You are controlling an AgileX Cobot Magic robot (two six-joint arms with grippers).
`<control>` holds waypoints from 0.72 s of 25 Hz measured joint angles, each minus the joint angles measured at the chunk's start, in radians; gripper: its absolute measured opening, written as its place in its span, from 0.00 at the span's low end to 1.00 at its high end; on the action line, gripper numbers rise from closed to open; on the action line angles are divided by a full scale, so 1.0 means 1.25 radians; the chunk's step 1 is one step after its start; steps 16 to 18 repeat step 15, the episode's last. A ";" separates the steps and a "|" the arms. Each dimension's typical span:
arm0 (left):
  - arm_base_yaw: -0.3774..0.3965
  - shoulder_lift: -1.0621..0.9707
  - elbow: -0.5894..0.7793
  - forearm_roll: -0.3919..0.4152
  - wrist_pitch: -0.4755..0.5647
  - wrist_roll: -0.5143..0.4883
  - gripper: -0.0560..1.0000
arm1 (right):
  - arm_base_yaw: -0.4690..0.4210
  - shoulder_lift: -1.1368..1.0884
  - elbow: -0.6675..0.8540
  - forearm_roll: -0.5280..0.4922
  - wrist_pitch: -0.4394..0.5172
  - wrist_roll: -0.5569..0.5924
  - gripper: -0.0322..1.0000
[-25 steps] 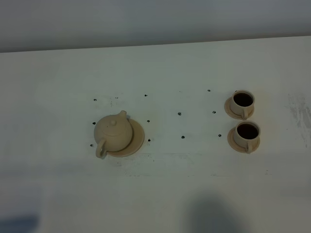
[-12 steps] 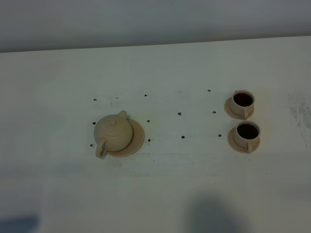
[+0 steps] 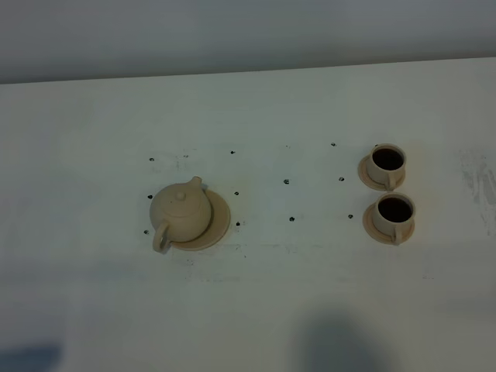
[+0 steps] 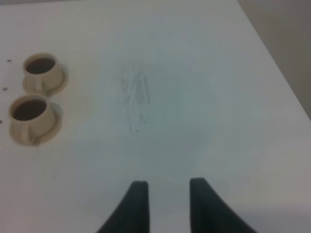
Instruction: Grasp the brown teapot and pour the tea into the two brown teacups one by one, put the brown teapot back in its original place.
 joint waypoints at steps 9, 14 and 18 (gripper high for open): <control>0.000 0.000 0.000 0.000 0.000 0.000 0.46 | 0.000 0.000 0.000 0.000 0.000 0.000 0.25; 0.000 0.000 0.000 0.000 0.000 0.000 0.46 | 0.000 0.000 0.000 0.000 0.000 0.000 0.25; 0.000 0.000 0.000 0.000 0.000 0.000 0.46 | 0.000 0.000 0.000 0.000 0.000 0.000 0.25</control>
